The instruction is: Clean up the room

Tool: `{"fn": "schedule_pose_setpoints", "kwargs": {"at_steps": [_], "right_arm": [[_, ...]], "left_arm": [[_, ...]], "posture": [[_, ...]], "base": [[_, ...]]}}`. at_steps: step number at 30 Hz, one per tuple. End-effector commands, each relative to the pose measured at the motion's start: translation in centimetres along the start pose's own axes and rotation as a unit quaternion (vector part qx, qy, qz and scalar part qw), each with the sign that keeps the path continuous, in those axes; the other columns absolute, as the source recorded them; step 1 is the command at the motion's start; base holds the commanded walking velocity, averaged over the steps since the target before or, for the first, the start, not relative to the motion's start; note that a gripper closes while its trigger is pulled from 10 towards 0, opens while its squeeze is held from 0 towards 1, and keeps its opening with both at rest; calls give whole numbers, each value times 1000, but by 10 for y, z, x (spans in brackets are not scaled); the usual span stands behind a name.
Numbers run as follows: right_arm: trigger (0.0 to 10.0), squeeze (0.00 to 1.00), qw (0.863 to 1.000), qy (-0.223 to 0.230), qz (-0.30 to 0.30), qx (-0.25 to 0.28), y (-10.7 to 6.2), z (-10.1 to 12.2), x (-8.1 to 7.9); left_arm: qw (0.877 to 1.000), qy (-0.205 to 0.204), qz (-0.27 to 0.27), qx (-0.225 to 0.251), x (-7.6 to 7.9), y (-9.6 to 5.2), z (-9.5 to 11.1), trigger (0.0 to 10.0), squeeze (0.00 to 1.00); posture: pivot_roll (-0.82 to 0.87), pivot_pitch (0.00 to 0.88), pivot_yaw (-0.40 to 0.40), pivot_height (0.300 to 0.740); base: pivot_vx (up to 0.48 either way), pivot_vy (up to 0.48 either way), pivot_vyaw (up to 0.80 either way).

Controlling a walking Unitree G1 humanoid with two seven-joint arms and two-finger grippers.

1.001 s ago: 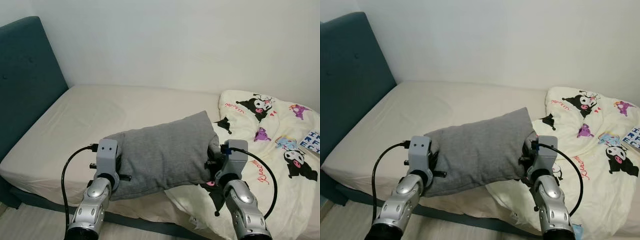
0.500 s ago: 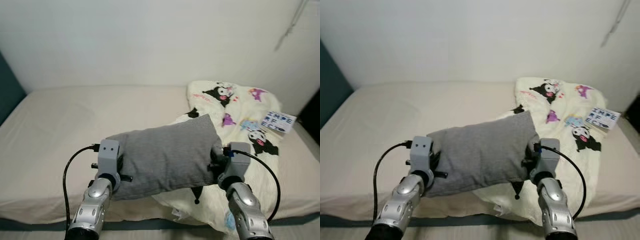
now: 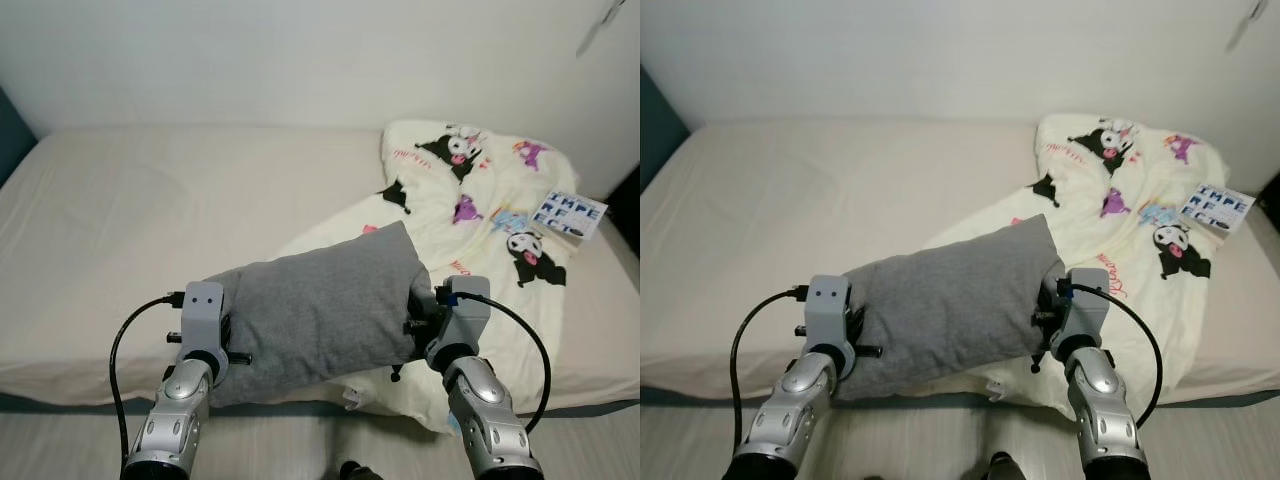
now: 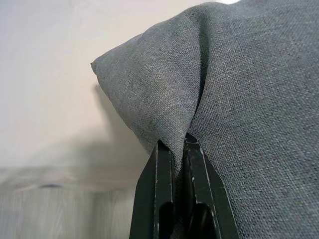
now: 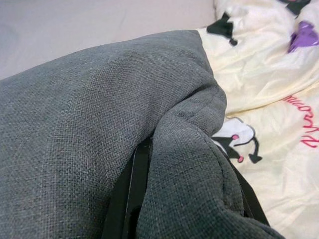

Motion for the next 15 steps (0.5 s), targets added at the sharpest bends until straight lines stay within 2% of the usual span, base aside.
{"fn": "schedule_pose_setpoints", "kwargs": {"at_steps": [1, 6, 12, 15], "right_arm": [[10000, 0, 1000, -2, 10, -1, 0, 0, -2], [10000, 0, 1000, -9, 10, 14, 2, 7, -1], [10000, 0, 997, -23, 22, 77, 10, 40, -5], [10000, 0, 996, -27, 25, 83, 11, 43, -6]], "left_arm": [[1000, 9, 4, 14, -2, 0, 11, 10000, 0], [1000, 8, 6, 12, -2, 1, 10, 10000, 0], [1000, -2, 23, 20, -6, 4, 14, 10000, 0], [999, -5, 22, 28, -5, 5, 17, 10000, 0]], "posture": [[41, 354, -14, 733], [32, 336, -11, 733], [16, 293, -26, 733], [16, 289, -28, 733]], "base": [[0, 0, 0], [0, 0, 0], [0, 0, 0], [0, 0, 0]]}}
Point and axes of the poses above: a point about 5 cm out from each wrist's last joint towards the gripper, its own y axis pointing out of the wrist towards the gripper, its own z axis along the axis of the wrist's last joint, x = y × z, the point moved 4 cm from there along y, pointing out of the wrist towards the gripper, and after that the axes turned 7 degrees about y, right-handed, at the moved point
